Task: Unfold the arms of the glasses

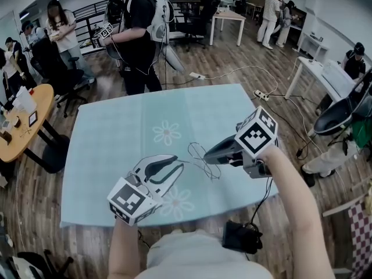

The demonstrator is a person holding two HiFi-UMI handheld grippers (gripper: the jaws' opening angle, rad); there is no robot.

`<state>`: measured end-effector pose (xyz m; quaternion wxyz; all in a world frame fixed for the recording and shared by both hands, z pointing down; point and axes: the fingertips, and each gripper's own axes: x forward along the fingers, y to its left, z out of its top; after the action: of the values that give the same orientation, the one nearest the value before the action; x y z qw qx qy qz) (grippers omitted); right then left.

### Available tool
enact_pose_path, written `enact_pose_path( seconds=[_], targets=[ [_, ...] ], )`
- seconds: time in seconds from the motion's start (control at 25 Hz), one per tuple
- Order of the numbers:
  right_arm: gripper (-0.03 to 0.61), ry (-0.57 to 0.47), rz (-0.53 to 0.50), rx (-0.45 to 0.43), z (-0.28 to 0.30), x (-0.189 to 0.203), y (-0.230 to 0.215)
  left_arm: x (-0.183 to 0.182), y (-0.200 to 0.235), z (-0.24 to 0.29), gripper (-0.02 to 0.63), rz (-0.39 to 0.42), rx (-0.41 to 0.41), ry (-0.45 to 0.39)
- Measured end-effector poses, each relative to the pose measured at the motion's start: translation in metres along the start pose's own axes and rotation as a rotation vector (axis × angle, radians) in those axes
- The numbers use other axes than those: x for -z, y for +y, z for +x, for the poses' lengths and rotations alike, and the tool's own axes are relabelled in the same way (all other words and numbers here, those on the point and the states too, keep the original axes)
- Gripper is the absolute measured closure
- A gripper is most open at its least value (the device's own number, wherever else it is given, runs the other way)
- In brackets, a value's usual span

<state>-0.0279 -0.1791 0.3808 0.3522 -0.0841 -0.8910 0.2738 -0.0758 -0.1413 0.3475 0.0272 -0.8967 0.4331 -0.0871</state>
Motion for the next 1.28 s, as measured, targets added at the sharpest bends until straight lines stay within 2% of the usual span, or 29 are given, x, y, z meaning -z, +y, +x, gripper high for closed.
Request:
enact_pose_path(
  seconds=[0.48,0.96,1.28],
  targets=[
    [0.565,-0.06,0.094,0.087,-0.007,0.005,-0.034,0.013,-0.033,-0.014,0.522,0.003,0.113,0.016],
    [0.565,-0.081,0.125,0.137,-0.016,0.004,-0.05,0.021,-0.072,-0.017,0.518,0.005,0.247,0.031],
    [0.565,-0.087,0.121,0.133,-0.01,-0.002,-0.047,0.028,-0.08,-0.026,0.515,-0.009,0.271,0.034]
  ],
)
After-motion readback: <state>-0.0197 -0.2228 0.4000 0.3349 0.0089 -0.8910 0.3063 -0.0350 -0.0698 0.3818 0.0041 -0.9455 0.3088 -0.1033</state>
